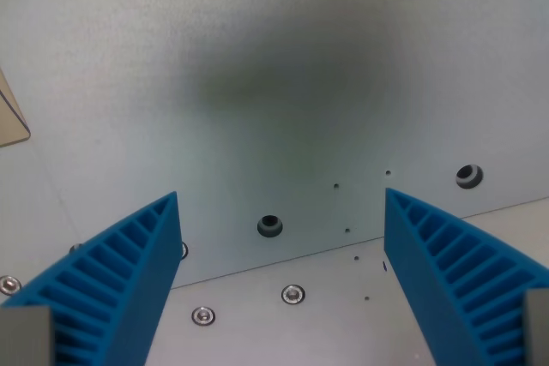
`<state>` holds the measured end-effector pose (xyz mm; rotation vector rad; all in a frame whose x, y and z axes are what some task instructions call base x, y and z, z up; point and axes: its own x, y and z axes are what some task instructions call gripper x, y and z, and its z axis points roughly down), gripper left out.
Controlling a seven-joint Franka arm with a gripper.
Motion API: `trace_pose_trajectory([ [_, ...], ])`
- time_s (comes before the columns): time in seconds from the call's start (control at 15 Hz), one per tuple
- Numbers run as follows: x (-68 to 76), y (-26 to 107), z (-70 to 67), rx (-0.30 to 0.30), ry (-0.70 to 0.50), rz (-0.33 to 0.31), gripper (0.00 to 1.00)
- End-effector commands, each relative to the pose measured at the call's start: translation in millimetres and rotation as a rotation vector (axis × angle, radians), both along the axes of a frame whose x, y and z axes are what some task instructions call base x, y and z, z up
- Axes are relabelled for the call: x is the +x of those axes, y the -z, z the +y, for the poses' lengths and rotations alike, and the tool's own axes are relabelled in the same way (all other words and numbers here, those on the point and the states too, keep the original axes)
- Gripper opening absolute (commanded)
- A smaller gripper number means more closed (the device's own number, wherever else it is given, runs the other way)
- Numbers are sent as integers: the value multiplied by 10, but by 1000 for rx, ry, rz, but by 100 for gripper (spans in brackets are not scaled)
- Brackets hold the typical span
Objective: Move in base negative z
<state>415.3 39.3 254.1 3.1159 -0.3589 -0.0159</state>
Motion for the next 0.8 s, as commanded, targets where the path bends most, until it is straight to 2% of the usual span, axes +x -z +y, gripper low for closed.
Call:
trace_pose_trajectory([
  [0.07,3,33,0,0,0,-4,100],
  [0.8,35,583,-1,0,0,-4,100],
])
